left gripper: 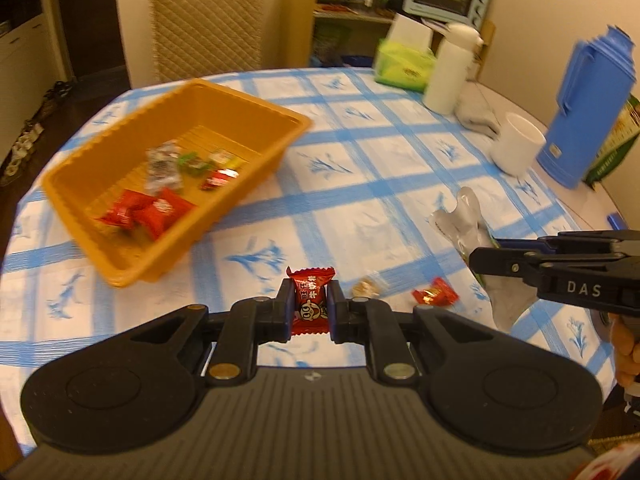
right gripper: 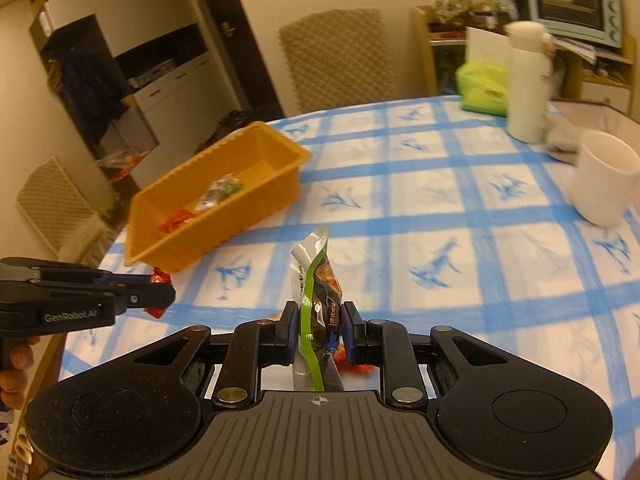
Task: Organize snacks
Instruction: 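Carry the red candy and clear wrapper over the orange tray with both tools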
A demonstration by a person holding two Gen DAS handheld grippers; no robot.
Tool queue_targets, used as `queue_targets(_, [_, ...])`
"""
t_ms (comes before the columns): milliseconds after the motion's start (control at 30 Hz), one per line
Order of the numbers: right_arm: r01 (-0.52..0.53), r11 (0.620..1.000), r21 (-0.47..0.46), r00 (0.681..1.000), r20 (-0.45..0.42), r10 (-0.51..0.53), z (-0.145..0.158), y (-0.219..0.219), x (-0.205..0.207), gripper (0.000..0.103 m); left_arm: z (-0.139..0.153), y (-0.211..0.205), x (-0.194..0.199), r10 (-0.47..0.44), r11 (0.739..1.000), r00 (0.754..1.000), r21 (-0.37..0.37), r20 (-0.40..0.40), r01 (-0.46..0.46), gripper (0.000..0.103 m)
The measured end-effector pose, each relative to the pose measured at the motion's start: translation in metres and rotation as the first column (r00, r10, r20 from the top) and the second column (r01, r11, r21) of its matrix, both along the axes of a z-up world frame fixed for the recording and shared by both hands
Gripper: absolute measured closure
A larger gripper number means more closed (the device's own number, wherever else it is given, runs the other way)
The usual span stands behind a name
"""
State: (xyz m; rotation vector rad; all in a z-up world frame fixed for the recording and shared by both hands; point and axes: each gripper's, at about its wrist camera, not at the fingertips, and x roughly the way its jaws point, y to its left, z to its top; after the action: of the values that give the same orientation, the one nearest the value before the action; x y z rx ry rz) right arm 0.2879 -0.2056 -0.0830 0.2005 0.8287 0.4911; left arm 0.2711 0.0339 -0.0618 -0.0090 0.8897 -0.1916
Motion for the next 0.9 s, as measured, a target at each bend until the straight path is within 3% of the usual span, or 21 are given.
queue_targets(500, [-0.14,0.99,0.0,0.988,0.067,0.14,0.021,0.069,0.067,0.08,0.024,0.086,0.025,0.165,0.984,0.984,0.053,0.073,-0.169,0.089])
queue_targets(900, [-0.171,0.985,-0.024,0.979,0.108,0.172,0.03,0.122,0.136,0.08,0.021,0.129,0.077,0.195,0.973,0.976,0.109,0.095,-0.205,0.089])
